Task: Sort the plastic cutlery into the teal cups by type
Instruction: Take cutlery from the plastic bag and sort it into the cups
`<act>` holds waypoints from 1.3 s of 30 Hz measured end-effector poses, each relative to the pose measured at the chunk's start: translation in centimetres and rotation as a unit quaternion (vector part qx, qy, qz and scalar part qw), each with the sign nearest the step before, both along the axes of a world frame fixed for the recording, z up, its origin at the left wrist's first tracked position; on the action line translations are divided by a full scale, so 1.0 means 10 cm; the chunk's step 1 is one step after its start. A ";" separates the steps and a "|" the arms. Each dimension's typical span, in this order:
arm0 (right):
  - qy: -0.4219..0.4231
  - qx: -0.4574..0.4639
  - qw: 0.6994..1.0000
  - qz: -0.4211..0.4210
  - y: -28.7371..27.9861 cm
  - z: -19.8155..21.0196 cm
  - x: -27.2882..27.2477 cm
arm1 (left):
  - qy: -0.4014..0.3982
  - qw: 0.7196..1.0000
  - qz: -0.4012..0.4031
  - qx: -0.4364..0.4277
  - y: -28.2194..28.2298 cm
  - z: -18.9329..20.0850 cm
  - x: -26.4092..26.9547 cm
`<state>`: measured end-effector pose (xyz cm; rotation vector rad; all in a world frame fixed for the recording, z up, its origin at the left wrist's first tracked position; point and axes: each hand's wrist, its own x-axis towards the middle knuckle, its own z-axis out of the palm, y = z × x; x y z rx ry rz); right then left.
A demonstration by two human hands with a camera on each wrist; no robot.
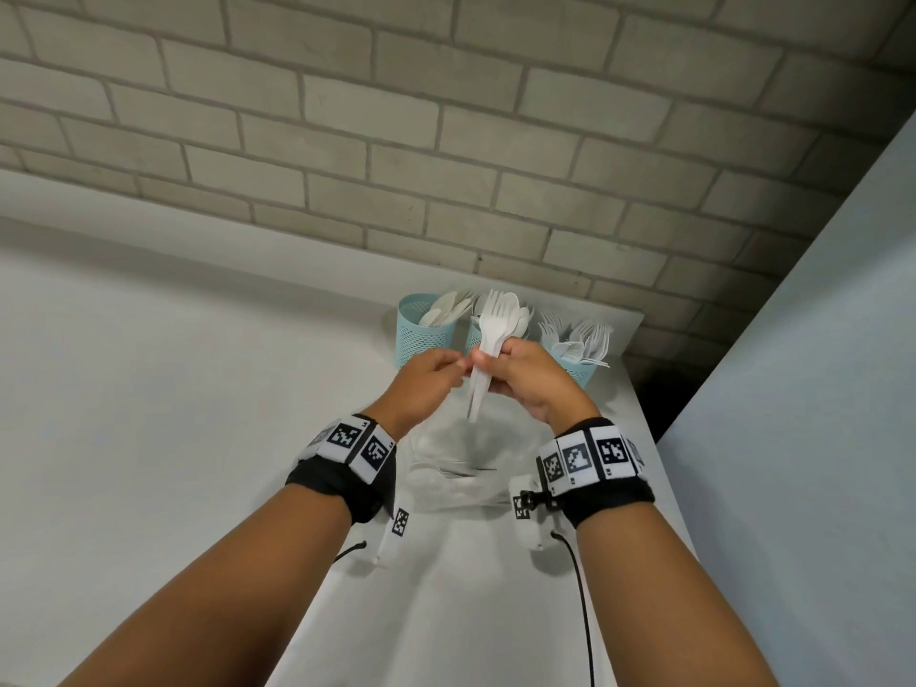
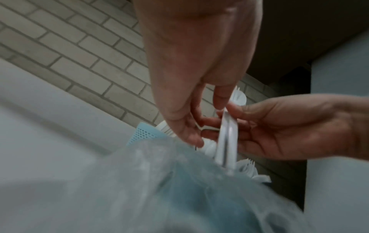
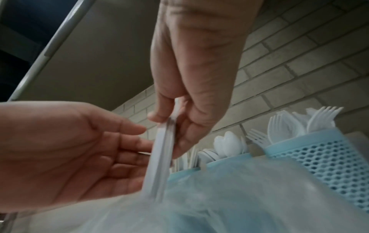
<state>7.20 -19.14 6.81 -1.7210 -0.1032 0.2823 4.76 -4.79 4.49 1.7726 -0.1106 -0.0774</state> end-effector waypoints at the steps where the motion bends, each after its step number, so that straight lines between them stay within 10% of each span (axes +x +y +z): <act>1: -0.003 0.005 1.000 -0.031 0.03 -0.01 0.02 | 0.017 0.999 -0.028 -0.010 -0.02 0.03 -0.01; 23: 0.068 0.013 0.996 -0.053 0.15 -0.07 -0.02 | 0.107 0.975 -0.125 -0.152 -0.02 -0.12 -0.05; 29: 0.001 0.156 0.983 -0.100 0.04 0.02 0.00 | 0.169 0.957 -0.117 -0.203 0.04 -0.10 -0.05; 39: -0.047 0.077 0.978 -0.187 0.03 -0.10 0.05 | 0.180 0.959 -0.095 -0.197 0.00 -0.13 -0.05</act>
